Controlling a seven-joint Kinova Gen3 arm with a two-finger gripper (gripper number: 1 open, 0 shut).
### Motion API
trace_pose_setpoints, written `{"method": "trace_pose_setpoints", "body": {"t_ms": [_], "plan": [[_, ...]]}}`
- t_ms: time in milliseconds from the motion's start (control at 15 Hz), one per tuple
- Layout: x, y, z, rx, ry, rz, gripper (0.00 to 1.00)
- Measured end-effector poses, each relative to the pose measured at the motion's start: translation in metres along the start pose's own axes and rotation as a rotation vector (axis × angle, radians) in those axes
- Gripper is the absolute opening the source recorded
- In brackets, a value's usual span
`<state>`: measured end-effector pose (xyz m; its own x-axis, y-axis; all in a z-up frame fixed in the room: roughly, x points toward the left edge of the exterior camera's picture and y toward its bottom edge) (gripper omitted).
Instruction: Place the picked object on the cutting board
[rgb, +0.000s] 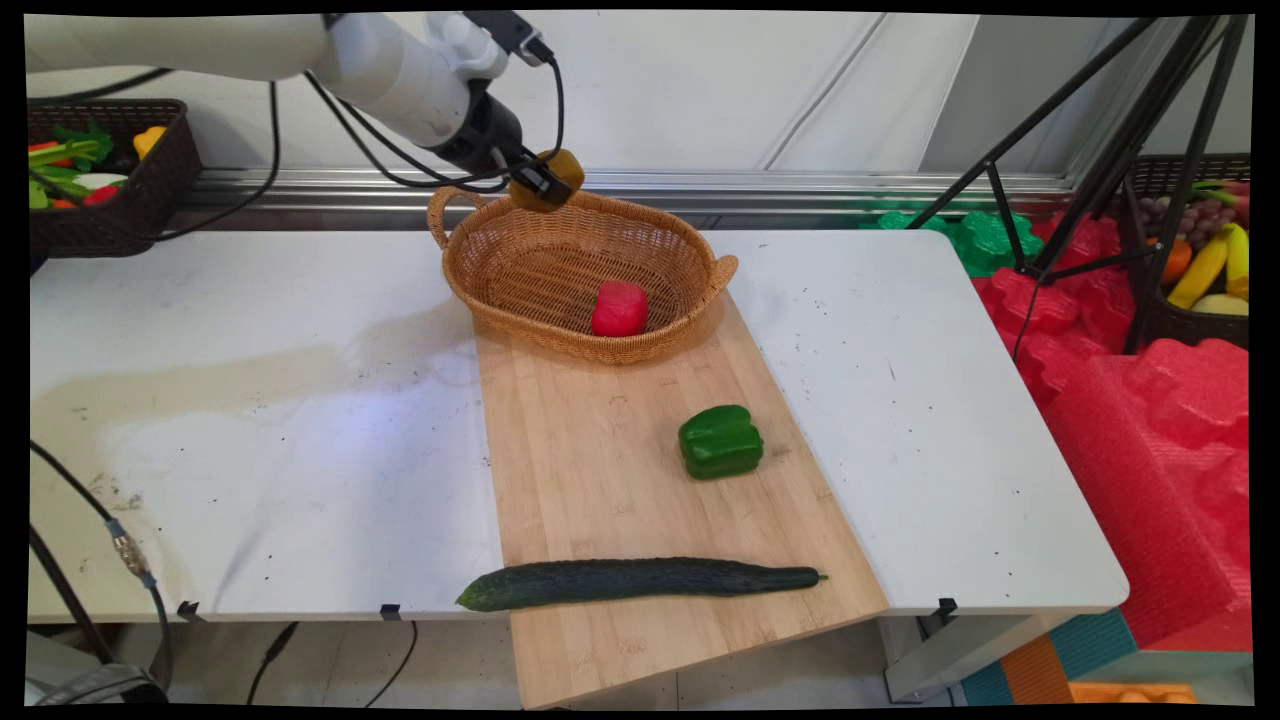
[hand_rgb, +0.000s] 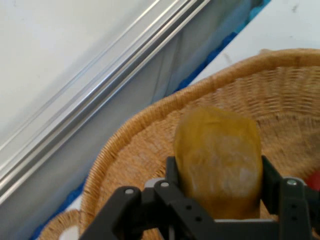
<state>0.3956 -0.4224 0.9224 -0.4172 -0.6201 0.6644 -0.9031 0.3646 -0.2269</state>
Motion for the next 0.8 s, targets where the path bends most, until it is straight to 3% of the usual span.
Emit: {"method": "trace_pose_setpoints", "body": {"t_ms": [400,800], "plan": [[-0.015,0.040,-0.057,-0.043,-0.018,-0.023,0.00],[-0.052,0.092,-0.101,-0.122,-0.095,-0.045,0.00]]}}
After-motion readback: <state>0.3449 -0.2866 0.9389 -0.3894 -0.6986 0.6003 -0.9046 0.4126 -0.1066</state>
